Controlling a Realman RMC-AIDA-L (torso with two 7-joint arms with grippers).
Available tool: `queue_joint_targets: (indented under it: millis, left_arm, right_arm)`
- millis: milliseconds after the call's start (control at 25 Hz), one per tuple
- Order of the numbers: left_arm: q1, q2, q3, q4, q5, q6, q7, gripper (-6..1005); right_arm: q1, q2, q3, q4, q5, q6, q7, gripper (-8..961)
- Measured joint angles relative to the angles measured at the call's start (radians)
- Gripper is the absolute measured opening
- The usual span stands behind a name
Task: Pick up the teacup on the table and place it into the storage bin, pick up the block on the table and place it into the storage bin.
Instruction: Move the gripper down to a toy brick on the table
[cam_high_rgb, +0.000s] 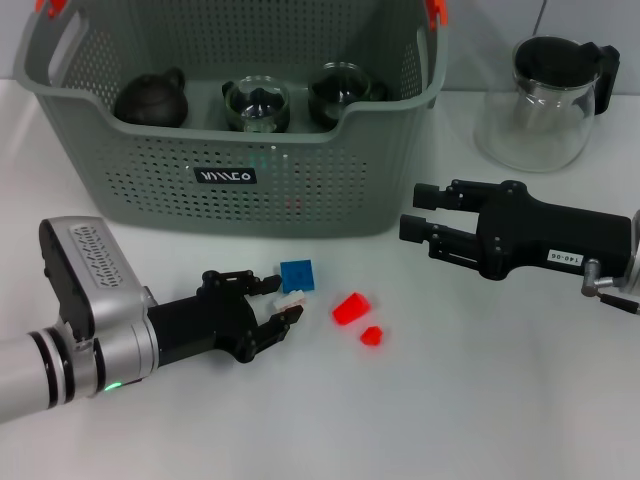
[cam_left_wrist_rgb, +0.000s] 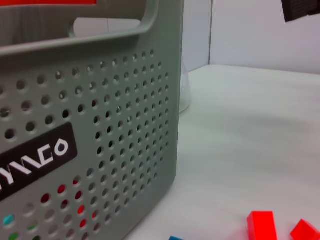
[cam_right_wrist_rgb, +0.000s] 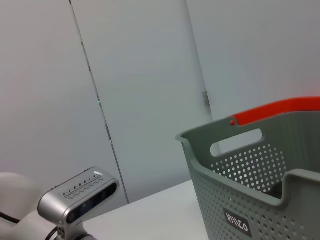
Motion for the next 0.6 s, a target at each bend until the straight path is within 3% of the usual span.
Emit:
queue_joint_targets:
  millis: [400,600]
  left_arm:
    - [-0.017,-0.002,-0.001,-0.027,-0.001,-0.057,0.013,429]
    - [-0.019,-0.002,-0.008,-0.032,-0.001,-0.063,0.018,393]
  right_arm:
    - [-0.002,-0.001,0.000,0.000,0.003,0.000,0.000,517]
    - [-0.006,0.000,0.000,0.000,0.002,-0.001,0.000,517]
